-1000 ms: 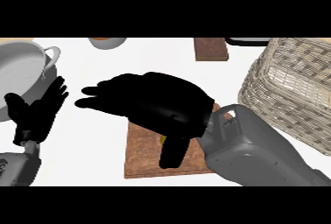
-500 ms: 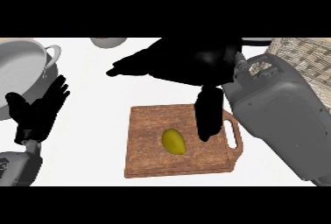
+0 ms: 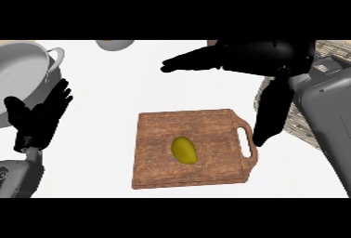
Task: Pick the lemon from the cutting board and place it in the basket
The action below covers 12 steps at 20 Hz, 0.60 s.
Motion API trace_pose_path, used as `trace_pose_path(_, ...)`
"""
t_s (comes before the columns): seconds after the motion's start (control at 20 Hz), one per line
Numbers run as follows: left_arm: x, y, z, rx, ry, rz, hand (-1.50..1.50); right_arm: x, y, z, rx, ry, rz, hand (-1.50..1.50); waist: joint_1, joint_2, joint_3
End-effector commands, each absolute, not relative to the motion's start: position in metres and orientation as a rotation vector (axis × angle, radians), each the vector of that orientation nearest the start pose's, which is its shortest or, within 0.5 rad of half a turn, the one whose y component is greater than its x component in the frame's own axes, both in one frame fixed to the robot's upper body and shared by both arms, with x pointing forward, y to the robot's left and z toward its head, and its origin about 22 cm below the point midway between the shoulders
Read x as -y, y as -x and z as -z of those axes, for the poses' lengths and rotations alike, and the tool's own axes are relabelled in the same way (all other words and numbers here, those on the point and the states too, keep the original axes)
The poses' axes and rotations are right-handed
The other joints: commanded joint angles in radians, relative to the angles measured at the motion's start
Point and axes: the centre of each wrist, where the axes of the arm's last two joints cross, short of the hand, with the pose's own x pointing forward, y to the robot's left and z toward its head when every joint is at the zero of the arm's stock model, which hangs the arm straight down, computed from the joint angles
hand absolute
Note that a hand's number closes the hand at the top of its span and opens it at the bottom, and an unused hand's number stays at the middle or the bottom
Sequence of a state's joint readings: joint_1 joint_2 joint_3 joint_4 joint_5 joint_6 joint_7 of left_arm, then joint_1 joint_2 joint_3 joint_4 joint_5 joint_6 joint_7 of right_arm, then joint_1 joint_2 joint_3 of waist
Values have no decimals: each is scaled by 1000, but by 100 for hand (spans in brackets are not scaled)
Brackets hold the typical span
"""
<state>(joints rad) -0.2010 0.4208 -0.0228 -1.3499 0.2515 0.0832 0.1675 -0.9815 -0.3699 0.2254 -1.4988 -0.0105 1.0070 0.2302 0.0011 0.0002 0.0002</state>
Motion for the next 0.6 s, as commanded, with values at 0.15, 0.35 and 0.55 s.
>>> trace_pose_path(0.15,-334,-296,-39,1382,-194,88,0,159,-337,-228,1601,-273,-1774,-150,2,1,0)
trace_pose_path(0.35,-302,-287,-25,1396,-183,80,0,157,-333,-180,1645,-257,-1720,-150,9,3,1)
trace_pose_path(0.55,-316,-300,-47,1385,-187,98,0,137,-344,-141,1677,-270,-1697,-150,13,5,0)
